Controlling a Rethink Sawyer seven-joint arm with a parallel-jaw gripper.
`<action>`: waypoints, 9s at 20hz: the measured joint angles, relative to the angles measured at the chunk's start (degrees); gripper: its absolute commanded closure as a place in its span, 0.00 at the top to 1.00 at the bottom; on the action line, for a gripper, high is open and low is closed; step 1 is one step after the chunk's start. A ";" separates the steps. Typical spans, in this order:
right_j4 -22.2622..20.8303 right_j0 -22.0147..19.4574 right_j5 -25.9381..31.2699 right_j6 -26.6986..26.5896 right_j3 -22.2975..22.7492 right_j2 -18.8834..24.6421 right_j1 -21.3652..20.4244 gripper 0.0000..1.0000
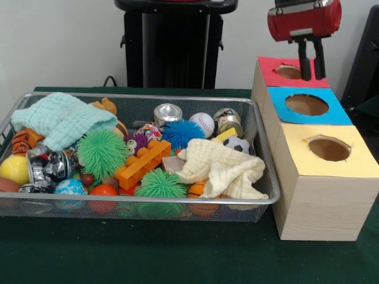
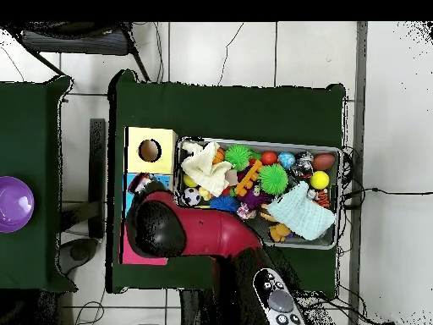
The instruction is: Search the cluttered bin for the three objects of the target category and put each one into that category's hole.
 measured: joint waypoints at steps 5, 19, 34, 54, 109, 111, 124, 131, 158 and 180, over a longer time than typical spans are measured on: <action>-2.82 -0.99 5.14 0.00 -2.30 -0.22 -1.46 1.00; -7.99 -12.57 9.39 0.00 -4.85 -0.28 -3.73 1.00; -17.64 -24.14 10.12 0.00 -8.19 -0.27 -0.98 1.00; -28.78 -37.19 10.64 0.00 -8.99 -0.29 7.62 1.00; -23.15 -34.84 5.85 0.00 5.64 11.58 -5.98 0.00; -21.59 -33.82 5.84 0.00 6.38 12.02 -7.70 0.00; -19.43 -31.33 5.84 0.00 9.85 14.72 -10.39 1.00; -19.46 -34.89 5.86 0.00 9.75 15.26 -8.43 1.00; -38.47 -49.45 10.09 0.00 1.04 13.68 8.68 1.00; -48.31 -58.01 11.80 -0.01 -4.58 11.80 13.08 1.00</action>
